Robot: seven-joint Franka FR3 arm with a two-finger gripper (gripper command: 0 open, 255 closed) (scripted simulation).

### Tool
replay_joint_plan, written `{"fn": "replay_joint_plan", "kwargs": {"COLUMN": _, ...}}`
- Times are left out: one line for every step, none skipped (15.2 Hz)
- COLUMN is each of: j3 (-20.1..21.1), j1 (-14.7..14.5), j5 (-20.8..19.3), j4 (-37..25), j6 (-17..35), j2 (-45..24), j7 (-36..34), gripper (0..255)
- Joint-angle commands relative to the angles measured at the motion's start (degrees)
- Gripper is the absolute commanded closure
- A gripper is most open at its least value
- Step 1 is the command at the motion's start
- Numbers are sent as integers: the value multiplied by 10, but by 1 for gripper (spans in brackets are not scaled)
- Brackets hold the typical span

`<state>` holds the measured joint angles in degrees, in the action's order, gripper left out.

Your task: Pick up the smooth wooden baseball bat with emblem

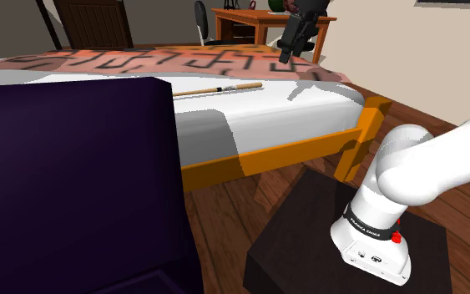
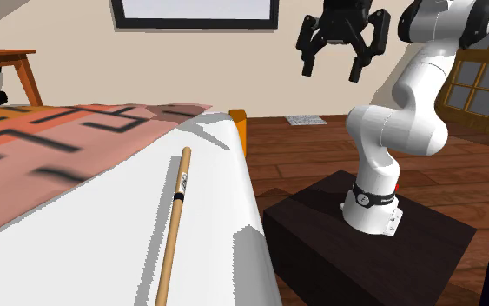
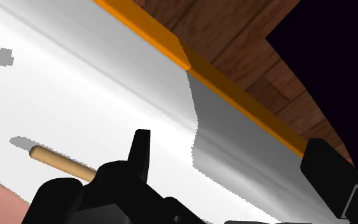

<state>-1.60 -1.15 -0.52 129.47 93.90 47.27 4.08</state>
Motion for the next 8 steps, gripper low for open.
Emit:
{"fn": "replay_joint_plan", "kwargs": {"j3": 0, "j1": 0, "j5": 0, "j4": 0, "j6": 0, "j2": 0, "j7": 0, "gripper": 0}}
{"fn": "replay_joint_plan", "kwargs": {"j3": -11, "j1": -6, "j5": -6, "j4": -6, "j6": 9, "j2": -20, "j7": 26, "gripper": 0}}
{"fn": "replay_joint_plan", "kwargs": {"j3": -23, "j1": -12, "j5": -11, "j4": -13, "j6": 18, "j2": -40, "j7": 52, "gripper": 0}}
{"fn": "replay_joint_plan", "kwargs": {"j3": -33, "j1": -17, "j5": -16, "j4": -21, "j6": 27, "j2": -60, "j7": 78, "gripper": 0}}
{"fn": "replay_joint_plan", "kwargs": {"j3": -44, "j1": -24, "j5": -20, "j4": -30, "j6": 35, "j2": -82, "j7": 103, "gripper": 0}}
{"fn": "replay_joint_plan", "kwargs": {"j3": -54, "j1": -30, "j5": -24, "j4": -40, "j6": 42, "j2": -104, "j7": 129, "gripper": 0}}
{"fn": "replay_joint_plan", "kwargs": {"j3": -64, "j1": -36, "j5": -26, "j4": -51, "j6": 49, "j2": -126, "j7": 154, "gripper": 0}}
{"fn": "replay_joint_plan", "kwargs": {"j3": -73, "j1": -42, "j5": -28, "j4": -63, "j6": 56, "j2": -148, "j7": 180, "gripper": 0}}
